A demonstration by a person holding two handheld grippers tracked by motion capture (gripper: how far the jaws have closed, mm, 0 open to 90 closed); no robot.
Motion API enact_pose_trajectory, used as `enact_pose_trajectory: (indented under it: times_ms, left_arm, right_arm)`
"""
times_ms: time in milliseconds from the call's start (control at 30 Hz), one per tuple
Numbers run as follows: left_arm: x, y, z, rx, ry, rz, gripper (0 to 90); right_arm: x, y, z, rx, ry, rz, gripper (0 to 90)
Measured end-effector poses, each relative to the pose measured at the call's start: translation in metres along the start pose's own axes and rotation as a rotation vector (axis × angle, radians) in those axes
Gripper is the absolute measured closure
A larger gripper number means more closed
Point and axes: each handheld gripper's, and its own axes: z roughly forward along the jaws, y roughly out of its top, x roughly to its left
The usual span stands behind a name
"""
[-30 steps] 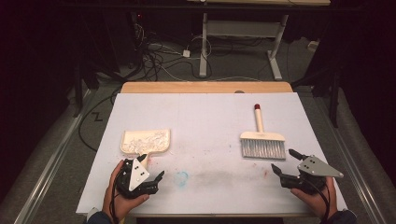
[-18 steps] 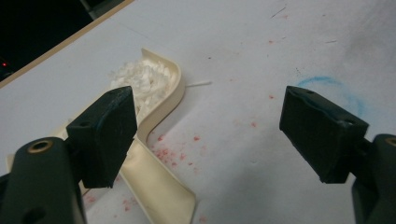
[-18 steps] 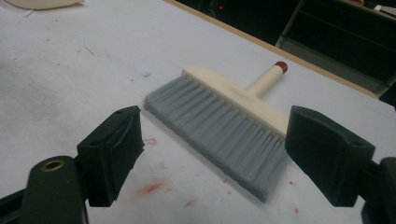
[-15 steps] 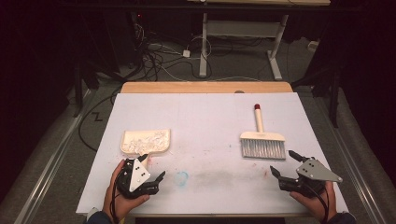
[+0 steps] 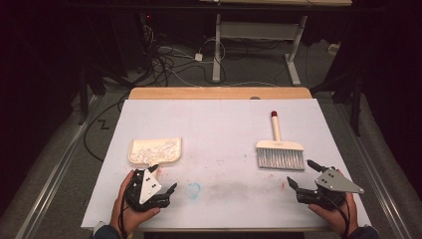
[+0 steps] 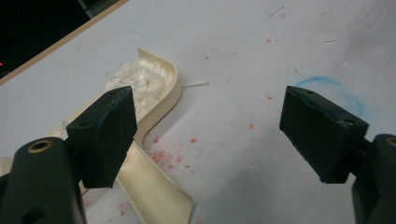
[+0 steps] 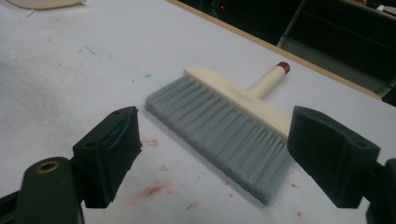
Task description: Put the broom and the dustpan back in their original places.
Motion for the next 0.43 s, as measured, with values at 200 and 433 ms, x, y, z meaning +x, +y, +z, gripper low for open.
enact_pose_trajectory:
  times_ms: [200,433]
  left_arm:
    - [0.0007,0.0012,0.003,0.008,-0.004,0.002,17.9]
    - [-0.0001,0.0037,0.0062,0.005,-0.009,-0.003,18.0]
  right_arm:
    - [-0.0016,-0.0004,-0.0002,-0.002,-0.003,0.0,17.8]
    - [-0.0033,-0.0009,-0.0013,-0.001,-0.01,-0.001,17.8]
